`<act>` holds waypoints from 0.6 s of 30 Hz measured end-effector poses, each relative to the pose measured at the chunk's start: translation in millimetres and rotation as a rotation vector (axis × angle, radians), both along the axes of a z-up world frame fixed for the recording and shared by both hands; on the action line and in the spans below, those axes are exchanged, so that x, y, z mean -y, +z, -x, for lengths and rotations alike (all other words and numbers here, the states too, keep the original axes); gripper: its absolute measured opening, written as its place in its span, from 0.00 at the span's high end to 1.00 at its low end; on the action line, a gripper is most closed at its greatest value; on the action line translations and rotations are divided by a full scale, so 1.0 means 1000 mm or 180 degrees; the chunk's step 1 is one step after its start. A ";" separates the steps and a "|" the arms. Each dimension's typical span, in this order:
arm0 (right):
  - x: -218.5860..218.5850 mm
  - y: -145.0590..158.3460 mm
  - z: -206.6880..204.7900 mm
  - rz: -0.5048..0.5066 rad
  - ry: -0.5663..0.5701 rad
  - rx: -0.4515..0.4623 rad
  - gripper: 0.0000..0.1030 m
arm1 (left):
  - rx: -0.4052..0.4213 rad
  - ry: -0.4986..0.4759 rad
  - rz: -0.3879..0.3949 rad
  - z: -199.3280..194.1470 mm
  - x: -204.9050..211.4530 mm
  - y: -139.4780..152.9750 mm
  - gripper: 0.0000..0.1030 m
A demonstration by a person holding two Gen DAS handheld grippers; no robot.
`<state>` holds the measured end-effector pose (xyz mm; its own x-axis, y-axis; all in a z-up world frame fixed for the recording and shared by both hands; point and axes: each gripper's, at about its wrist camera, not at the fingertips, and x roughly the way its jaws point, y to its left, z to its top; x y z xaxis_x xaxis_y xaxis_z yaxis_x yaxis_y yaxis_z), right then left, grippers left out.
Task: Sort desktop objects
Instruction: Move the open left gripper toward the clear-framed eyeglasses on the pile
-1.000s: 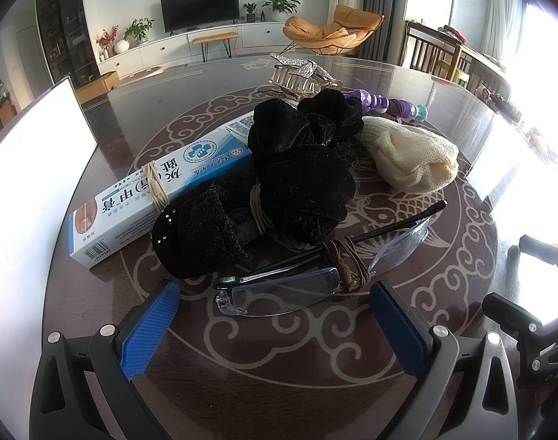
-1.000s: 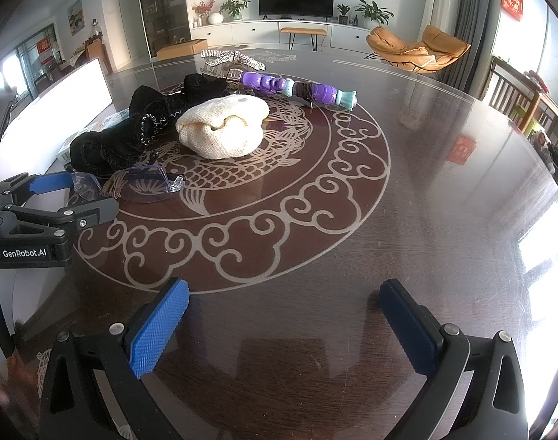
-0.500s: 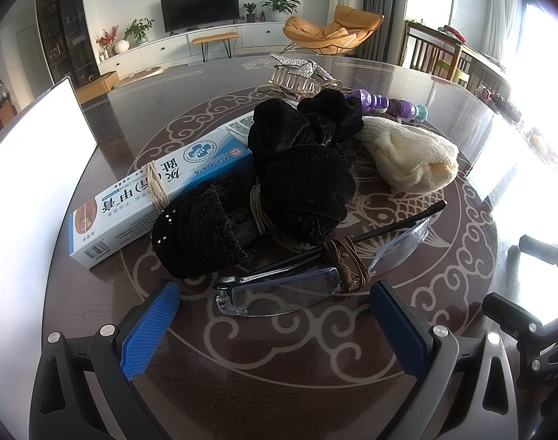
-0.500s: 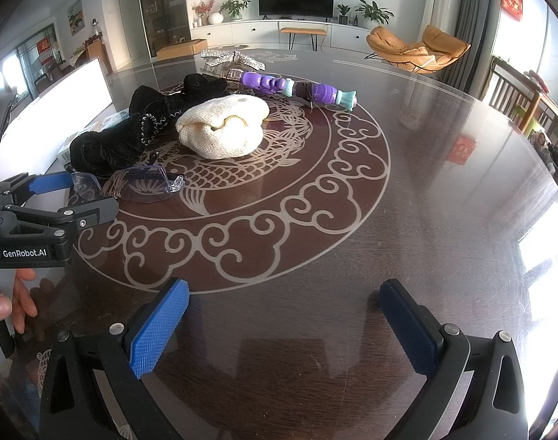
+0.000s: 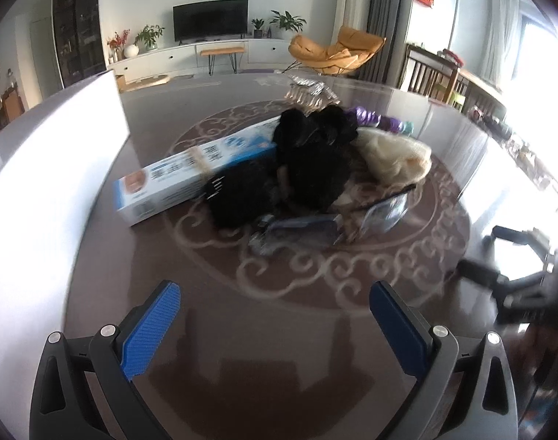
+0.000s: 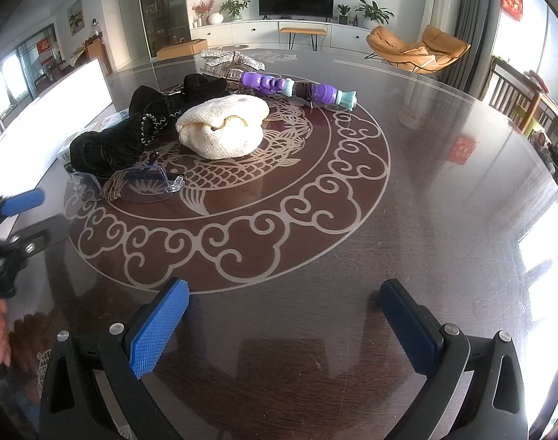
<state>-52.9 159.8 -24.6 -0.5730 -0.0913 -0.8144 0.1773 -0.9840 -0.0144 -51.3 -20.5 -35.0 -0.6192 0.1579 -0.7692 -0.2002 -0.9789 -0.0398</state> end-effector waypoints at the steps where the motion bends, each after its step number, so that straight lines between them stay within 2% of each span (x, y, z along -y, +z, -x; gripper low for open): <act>1: 0.000 0.000 0.000 0.0000 0.0000 0.0000 0.00 | 0.0007 0.0006 0.0059 -0.002 0.004 -0.001 0.00; 3: 0.000 0.000 0.000 0.0000 0.0000 0.0000 0.00 | 0.0045 0.0026 0.0117 -0.004 0.013 -0.004 0.00; 8: 0.000 0.000 0.000 0.0001 0.0000 0.0000 0.00 | 0.0123 0.0152 -0.0090 0.000 0.031 -0.006 0.00; 18: 0.000 -0.001 0.000 0.0000 0.0000 0.0000 0.00 | 0.0173 0.0201 -0.0134 -0.003 0.036 -0.011 0.00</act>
